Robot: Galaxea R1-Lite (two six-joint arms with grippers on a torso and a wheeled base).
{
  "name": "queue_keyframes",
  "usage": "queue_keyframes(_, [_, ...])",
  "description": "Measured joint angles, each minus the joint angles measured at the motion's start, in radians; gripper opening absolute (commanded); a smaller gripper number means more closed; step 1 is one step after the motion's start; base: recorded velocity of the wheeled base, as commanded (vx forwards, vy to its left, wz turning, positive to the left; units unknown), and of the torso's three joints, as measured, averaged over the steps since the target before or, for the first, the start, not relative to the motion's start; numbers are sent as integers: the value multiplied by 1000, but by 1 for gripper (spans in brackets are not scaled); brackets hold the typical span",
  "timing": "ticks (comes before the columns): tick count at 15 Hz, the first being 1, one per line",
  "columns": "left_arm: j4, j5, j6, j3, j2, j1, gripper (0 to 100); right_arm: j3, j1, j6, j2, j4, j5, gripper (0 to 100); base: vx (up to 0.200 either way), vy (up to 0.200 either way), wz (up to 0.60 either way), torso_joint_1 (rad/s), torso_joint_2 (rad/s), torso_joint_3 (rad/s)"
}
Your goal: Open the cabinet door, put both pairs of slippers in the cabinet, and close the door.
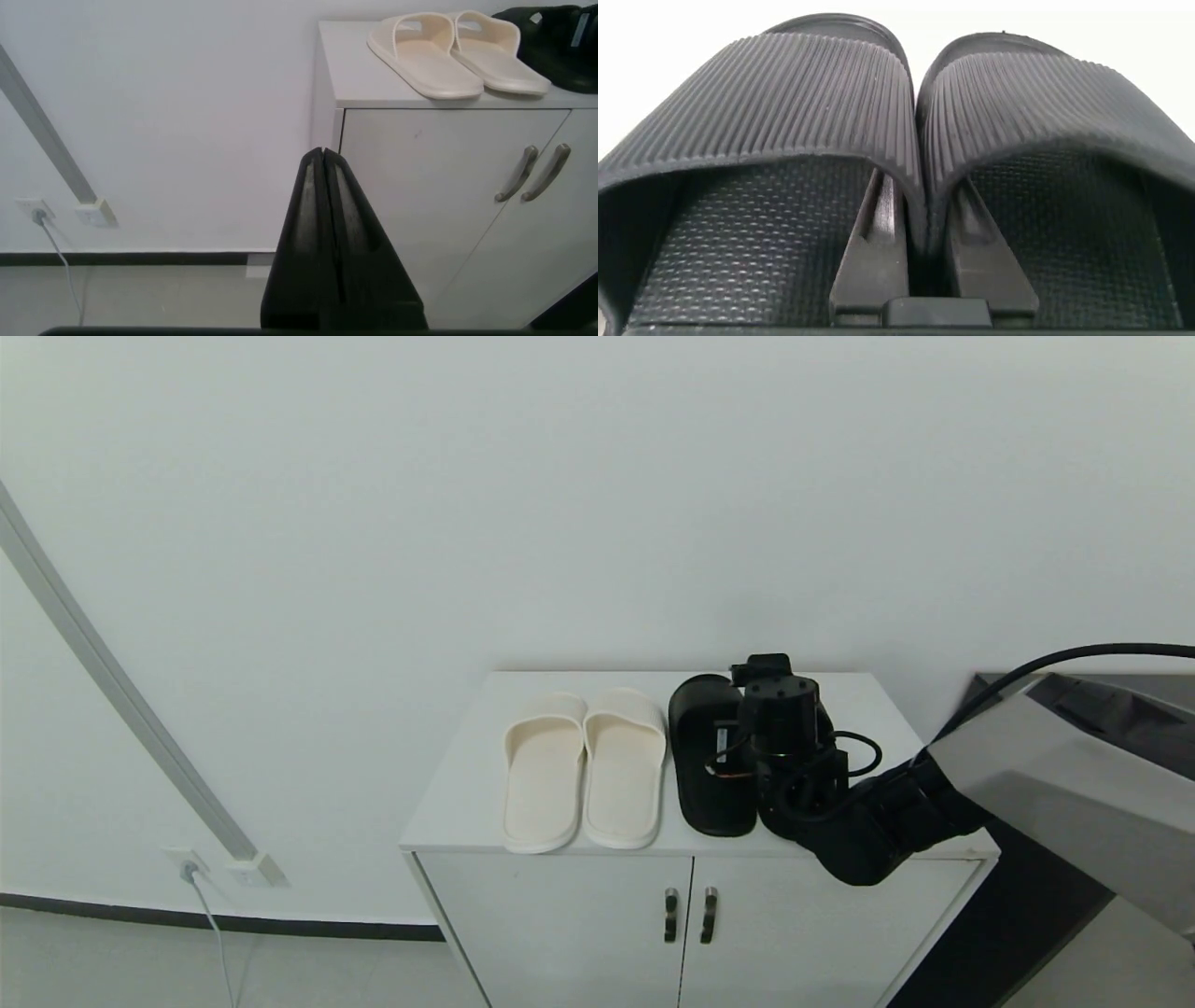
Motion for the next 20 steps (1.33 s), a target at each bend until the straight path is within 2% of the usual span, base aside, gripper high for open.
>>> queue_keyframes(4, [0, 0, 0, 0, 0, 0, 0, 73, 8, -28, -96, -1, 17, 0, 0, 0, 0, 0, 0, 0])
queue_keyframes(9, [0, 0, 0, 0, 0, 0, 0, 312, 74, -68, -391, 40, 182, 0, 0, 0, 0, 0, 0, 0])
queue_keyframes(11, [0, 0, 0, 0, 0, 0, 0, 395, 115, -69, -521, 122, 269, 0, 0, 0, 0, 0, 0, 0])
queue_keyframes(15, [0, 0, 0, 0, 0, 0, 0, 475, 183, -52, -746, 408, 487, 0, 0, 0, 0, 0, 0, 0])
queue_keyframes(18, [0, 0, 1, 0, 0, 0, 0, 508, 209, -1, -831, 423, 586, 0, 0, 0, 0, 0, 0, 0])
queue_keyframes(20, [0, 0, 0, 0, 0, 0, 0, 523, 214, 0, -858, 427, 601, 0, 0, 0, 0, 0, 0, 0])
